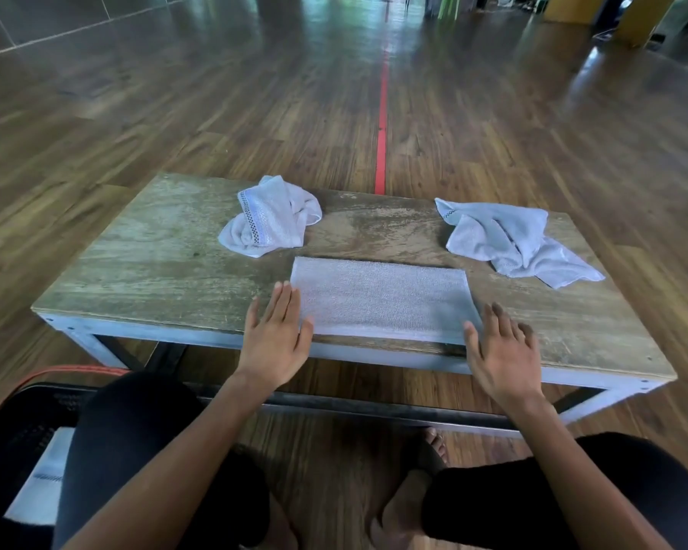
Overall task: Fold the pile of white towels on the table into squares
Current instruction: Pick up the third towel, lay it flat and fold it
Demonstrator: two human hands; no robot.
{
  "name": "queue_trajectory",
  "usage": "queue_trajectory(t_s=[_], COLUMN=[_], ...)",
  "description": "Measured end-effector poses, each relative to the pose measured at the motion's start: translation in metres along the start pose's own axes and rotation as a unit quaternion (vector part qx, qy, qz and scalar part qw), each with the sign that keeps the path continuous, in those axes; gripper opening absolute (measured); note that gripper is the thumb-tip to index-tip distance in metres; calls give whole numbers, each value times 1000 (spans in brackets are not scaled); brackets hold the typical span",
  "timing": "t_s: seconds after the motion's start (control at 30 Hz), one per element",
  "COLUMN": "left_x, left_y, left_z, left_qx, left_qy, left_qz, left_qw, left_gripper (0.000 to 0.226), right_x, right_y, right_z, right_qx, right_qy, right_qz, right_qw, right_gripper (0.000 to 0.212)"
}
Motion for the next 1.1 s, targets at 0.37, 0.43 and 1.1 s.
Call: queue_trajectory(t_s=[0.37, 0.43, 1.1], left_x=[73, 80, -9], left_y=[-28, -35, 4], left_z=[70, 62, -3], left_qx=[-6, -5, -92], left_qy=[-87, -75, 121], left_qz=[-144, -154, 21], left_qw=[986, 985, 988], left_gripper=[60, 62, 49], right_x=[55, 64, 144], right_y=[-44, -48, -49], right_z=[-72, -66, -139], right_qx=[26, 23, 41], right_qy=[146, 149, 150], right_qz=[-164, -183, -150], right_qw=[975, 971, 976], right_gripper=[69, 65, 34])
Point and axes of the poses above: each hand's wrist, its own x-axis towards the middle knuckle, its own y-axis out of the back of the hand, z = x × y, the point moved 3 cm from there along x, towards the middle knuckle, and after that the axes turned 8 degrees about z, right-handed, at the moved point
